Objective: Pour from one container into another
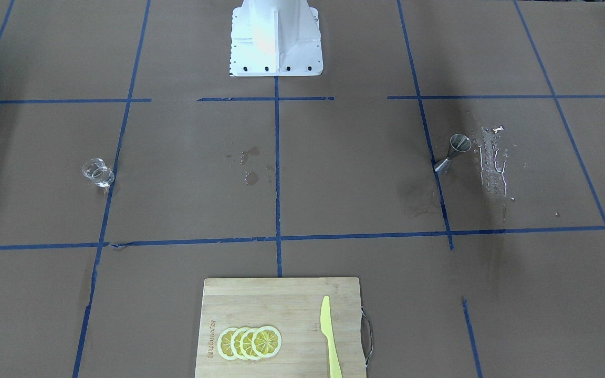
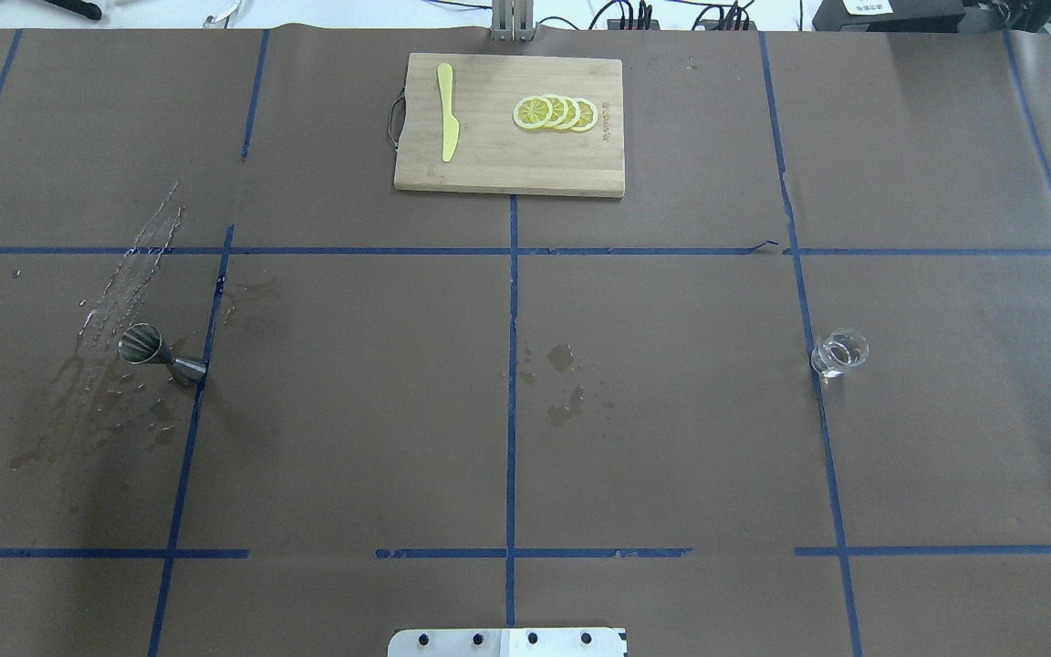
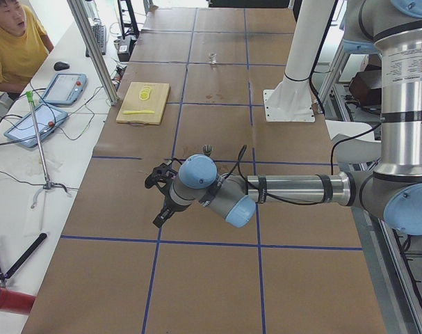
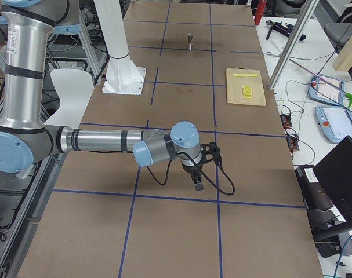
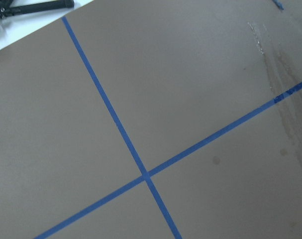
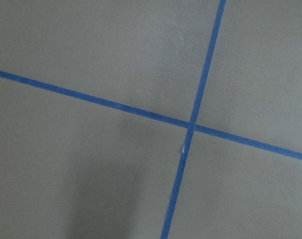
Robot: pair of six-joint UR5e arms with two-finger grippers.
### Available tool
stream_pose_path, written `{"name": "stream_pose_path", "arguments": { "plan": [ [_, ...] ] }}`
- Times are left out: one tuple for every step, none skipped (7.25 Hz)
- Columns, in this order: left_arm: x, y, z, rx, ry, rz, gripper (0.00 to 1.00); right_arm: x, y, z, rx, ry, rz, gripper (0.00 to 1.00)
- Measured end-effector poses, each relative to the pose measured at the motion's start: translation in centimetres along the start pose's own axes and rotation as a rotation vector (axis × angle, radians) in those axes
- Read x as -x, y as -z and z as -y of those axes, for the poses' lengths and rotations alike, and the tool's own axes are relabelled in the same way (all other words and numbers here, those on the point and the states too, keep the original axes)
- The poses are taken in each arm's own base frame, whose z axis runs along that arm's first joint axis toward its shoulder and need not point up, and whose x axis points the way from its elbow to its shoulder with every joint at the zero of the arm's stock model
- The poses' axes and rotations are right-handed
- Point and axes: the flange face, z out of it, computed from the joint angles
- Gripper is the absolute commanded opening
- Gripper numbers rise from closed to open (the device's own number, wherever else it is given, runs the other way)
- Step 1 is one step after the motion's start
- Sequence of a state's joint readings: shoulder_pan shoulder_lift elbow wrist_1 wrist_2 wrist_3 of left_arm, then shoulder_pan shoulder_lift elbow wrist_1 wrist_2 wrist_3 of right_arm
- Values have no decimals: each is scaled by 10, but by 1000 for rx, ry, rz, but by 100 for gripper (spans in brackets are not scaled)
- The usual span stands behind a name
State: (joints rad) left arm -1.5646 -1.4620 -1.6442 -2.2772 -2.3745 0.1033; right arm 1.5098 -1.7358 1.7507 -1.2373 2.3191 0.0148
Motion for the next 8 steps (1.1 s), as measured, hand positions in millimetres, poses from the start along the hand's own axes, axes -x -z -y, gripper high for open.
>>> {"name": "stream_pose_path", "arguments": {
  "plan": [
    [-8, 6, 6, -58, -43, 3, 100, 1, 0, 1, -14, 12, 0, 100],
    [-17, 9, 13, -113, -50, -4, 100, 1, 1, 2, -22, 19, 1, 100],
    [-31, 6, 17, -157, -24, -24, 100, 1, 1, 2, -24, 21, 2, 100],
    [-49, -2, 20, -197, 1, -50, 100, 2, 1, 2, -25, 21, 5, 100],
    [-69, -12, 20, -236, 27, -73, 100, 2, 1, 1, -24, 20, 12, 100],
    [-94, -26, 18, -286, 68, -97, 100, 2, 0, -1, -24, 20, 19, 100],
    [-119, -38, 13, -340, 114, -120, 100, 1, 0, -4, -25, 21, 22, 100],
    [-140, -48, 10, -390, 158, -137, 100, 1, -1, -5, -26, 21, 23, 100]
  ]
}}
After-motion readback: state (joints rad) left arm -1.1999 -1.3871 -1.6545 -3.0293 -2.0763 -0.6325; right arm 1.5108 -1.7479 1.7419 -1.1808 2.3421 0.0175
